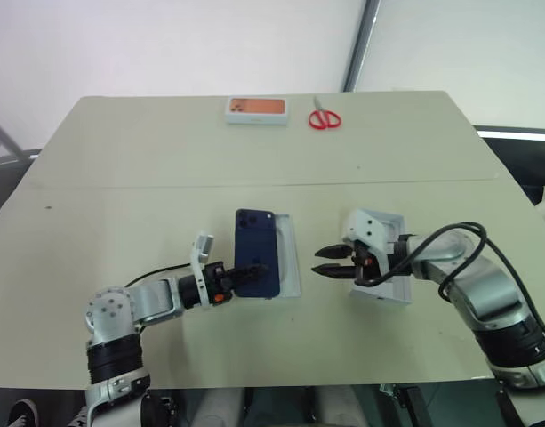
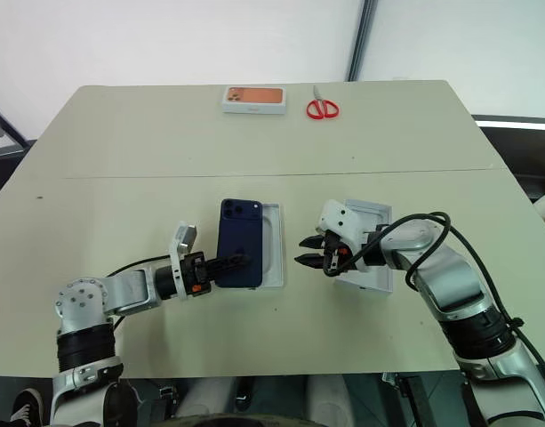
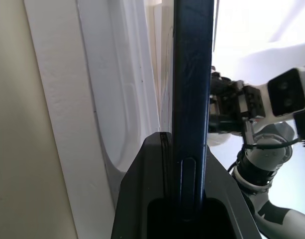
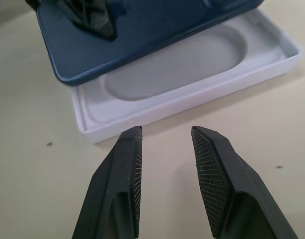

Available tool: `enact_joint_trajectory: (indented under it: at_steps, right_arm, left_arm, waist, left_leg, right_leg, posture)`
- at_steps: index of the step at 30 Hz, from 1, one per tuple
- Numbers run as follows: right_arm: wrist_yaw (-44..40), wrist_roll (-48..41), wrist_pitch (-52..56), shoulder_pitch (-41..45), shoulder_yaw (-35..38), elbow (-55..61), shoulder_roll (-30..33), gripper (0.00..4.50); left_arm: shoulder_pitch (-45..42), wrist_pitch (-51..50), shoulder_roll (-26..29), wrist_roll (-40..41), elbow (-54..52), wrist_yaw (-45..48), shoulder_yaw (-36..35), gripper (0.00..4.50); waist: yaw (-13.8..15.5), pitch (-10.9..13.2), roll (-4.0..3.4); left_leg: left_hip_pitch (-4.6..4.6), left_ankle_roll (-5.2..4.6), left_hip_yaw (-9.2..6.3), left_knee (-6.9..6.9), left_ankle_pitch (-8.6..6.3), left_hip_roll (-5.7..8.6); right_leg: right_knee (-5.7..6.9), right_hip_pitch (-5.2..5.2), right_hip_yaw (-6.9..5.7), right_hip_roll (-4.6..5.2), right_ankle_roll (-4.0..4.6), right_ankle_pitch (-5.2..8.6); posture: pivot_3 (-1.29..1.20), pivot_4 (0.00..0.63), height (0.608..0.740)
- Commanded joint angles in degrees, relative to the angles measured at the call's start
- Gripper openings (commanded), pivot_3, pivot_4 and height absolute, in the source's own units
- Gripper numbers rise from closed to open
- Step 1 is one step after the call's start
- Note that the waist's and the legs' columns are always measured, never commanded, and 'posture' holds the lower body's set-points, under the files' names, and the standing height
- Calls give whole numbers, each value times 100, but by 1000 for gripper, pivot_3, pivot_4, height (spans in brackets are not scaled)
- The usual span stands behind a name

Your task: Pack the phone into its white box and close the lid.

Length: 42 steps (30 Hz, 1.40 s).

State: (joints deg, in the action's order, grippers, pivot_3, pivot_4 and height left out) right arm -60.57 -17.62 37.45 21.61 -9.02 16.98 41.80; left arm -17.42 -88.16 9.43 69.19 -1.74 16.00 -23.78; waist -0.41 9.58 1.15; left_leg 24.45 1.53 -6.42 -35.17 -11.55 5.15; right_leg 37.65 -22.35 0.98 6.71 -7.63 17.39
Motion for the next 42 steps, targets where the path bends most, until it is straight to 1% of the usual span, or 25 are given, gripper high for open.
enact_joint_trajectory:
  at_steps: [1,5,7,8,9,12,14,15,21,25,31,37,42]
  right_arm:
    - [55,53,-302,-36,45,2,25,1611]
    - [136,11,-275,18,14,26,-50,1611]
    - [177,39,-292,25,-21,32,-64,1671]
    - [190,53,-306,23,-39,33,-65,1671]
    - [202,58,-312,16,-54,37,-65,1671]
    - [254,69,-318,14,-108,48,-74,1671]
    - [280,58,-326,21,-127,44,-86,1671]
    - [291,41,-313,23,-131,46,-91,1671]
    - [313,55,-353,128,-219,-59,-164,1671]
    - [315,83,-393,192,-281,-121,-204,1671]
    - [315,111,-451,318,-344,-249,-300,1671]
    - [343,140,-470,398,-372,-327,-389,1671]
    - [339,215,-552,398,-360,-428,-372,1671]
  left_arm:
    - [-111,154,-43,62,30,51,95,0]
    - [-185,168,-31,46,180,35,187,0]
    - [-170,127,-52,98,191,31,228,1020]
    - [-173,111,-67,148,207,39,226,1275]
    - [-185,138,-72,133,190,6,239,1740]
    - [-214,221,-7,68,122,-27,305,3314]
    - [-219,223,76,19,83,-44,371,4277]
    - [-208,188,130,70,3,26,405,4418]
    - [-292,111,426,305,-138,101,432,4418]
    - [-272,236,735,121,-354,228,636,4418]
    - [-470,356,874,83,-346,325,820,4418]
    - [-730,227,1064,56,-342,545,1104,4418]
    - [-778,160,1419,-32,-281,822,1223,4418]
  waist:
    - [0,0,0]
    - [0,0,0]
    - [-1,0,0]
    - [-2,0,0]
    - [0,0,0]
    - [-3,-1,-1]
    - [-6,-2,-3]
    - [-7,-4,-5]
    - [-27,-3,-5]
    - [-27,-3,-4]
    - [-19,-2,-4]
    - [-21,-2,-4]
    - [-31,-1,-4]
  left_leg:
    - [0,0,0,0,0,0]
    - [0,0,-1,-1,0,0]
    - [0,0,-1,-1,0,0]
    - [0,0,-1,-1,0,1]
    - [0,0,-1,-1,0,1]
    - [-2,0,-3,-2,0,0]
    - [-4,0,-3,-2,0,0]
    - [-6,0,-3,-2,0,0]
    - [-6,0,-2,2,0,-3]
    - [-6,0,-2,2,0,-3]
    - [-5,0,-2,0,0,-2]
    - [-4,0,-2,1,0,-1]
    - [-4,0,-2,4,0,-2]
  right_leg:
    - [0,1,-1,0,0,0]
    - [0,1,-1,0,0,0]
    - [0,1,-1,0,0,0]
    - [-1,2,-1,0,0,0]
    - [-1,1,-1,0,0,0]
    - [-1,4,-3,0,0,0]
    - [-1,7,-3,0,0,0]
    - [-1,9,-3,-1,0,0]
    - [-1,4,-1,-3,0,0]
    - [-1,4,0,-4,0,0]
    - [-1,4,-1,-3,1,0]
    - [-1,4,-1,-2,1,0]
    - [-1,0,0,-4,1,0]
  posture:
    - [0,150,740]
    - [0,150,740]
    - [0,150,740]
    - [0,150,740]
    - [0,150,740]
    - [0,150,740]
    - [0,150,740]
    - [0,150,740]
    - [0,150,740]
    - [0,150,740]
    - [0,150,740]
    - [0,150,740]
    - [0,150,740]
